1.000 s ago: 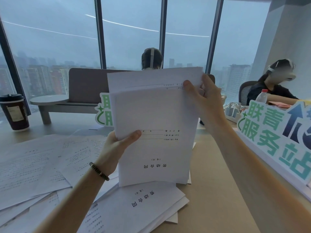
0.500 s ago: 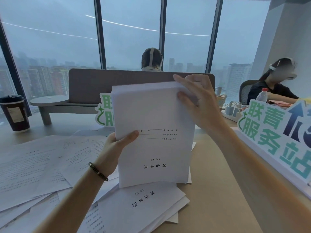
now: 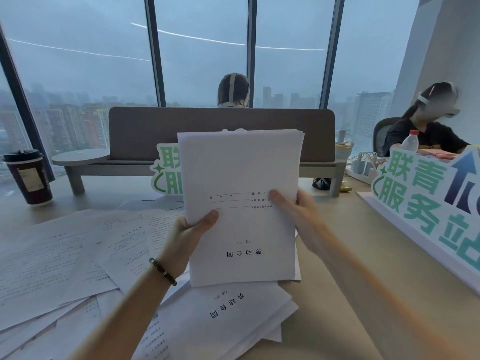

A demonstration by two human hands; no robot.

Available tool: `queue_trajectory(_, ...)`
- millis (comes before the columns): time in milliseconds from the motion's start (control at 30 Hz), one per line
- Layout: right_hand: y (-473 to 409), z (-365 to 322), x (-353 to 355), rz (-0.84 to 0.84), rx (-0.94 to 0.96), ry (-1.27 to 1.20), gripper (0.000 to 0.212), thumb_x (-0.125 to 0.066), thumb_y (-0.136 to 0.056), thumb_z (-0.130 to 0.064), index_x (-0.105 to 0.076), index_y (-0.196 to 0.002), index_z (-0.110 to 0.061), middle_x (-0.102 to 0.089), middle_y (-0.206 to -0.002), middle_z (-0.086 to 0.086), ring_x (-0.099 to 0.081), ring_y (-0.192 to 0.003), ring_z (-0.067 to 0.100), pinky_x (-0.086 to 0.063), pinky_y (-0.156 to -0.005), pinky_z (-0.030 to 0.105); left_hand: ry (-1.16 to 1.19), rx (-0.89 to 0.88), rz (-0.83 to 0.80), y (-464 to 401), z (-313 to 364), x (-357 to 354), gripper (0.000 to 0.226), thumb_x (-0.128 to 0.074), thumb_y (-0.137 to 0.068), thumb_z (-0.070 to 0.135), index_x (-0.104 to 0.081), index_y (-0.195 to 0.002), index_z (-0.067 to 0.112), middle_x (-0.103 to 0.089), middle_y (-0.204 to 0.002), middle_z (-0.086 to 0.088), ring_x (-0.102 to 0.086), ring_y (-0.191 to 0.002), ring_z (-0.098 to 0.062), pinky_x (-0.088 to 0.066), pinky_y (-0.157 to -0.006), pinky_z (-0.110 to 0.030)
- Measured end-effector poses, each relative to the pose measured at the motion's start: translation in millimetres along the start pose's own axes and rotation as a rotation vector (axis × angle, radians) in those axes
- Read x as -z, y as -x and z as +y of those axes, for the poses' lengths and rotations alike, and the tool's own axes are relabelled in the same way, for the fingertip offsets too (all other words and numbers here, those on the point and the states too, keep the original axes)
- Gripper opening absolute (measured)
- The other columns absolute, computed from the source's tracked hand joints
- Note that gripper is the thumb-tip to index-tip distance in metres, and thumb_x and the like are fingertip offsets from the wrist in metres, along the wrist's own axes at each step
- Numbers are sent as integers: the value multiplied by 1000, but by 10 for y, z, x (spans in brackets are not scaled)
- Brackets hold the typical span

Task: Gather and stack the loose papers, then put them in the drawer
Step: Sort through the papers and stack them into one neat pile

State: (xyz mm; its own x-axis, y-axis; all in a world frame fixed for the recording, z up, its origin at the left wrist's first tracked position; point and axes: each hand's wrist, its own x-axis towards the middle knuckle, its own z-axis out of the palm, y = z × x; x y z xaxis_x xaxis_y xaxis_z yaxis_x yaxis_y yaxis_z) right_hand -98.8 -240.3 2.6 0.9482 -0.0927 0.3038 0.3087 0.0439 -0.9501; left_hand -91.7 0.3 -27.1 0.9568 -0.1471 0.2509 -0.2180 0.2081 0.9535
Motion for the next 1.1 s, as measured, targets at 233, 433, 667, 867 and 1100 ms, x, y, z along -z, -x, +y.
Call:
queue_trajectory(233, 66, 172, -146, 111, 164, 120, 27, -66, -95, -23, -53, -118, -23, -71, -107, -9, -70, -99, 16, -59, -82, 42, -31, -74, 202, 5, 27, -134, 10, -69, -89, 19, -76, -91, 12, -77, -96, -10, -73, -90, -26, -58, -84, -44)
queue_trajectory(433, 219, 530, -148, 49, -2, 250, 24, -55, -95, -7, -46, -112, -21, -64, -100, -12, -61, -100, 19, -51, -88, 40, -153, 41, 146, -19, -172, -45, 9, -65, -92, 23, -73, -96, 23, -78, -93, -1, -73, -92, -24, -59, -76, -37)
queue_trajectory(667, 147, 539, -85, -4, -113, 231, 36, -63, -91, -10, -54, -114, -36, -71, -111, -4, -71, -96, 16, -58, -85, 40, -381, 86, 201, -135, -136, 91, 25, -54, -97, 34, -70, -87, 18, -75, -92, -13, -71, -86, -33, -60, -76, -47)
queue_trajectory(867, 71, 634, 120, 138, -222, 865, 47, -46, -101, -41, -41, -142, -20, -59, -128, 7, -54, -119, 27, -47, -94, 40, -341, 366, 186, -220, -159, 414, 35, -53, -98, 35, -67, -105, 4, -73, -97, -17, -70, -85, -33, -57, -68, -39)
queue_trajectory(1100, 87, 680, 216, 40, -381, 1040, 57, -51, -97, -43, -32, -146, -21, -49, -142, 10, -44, -131, 34, -36, -103, 44, -570, 509, 221, -260, -288, 556, 38, -52, -100, 29, -62, -112, -5, -69, -92, -18, -67, -83, -33, -56, -76, -40)
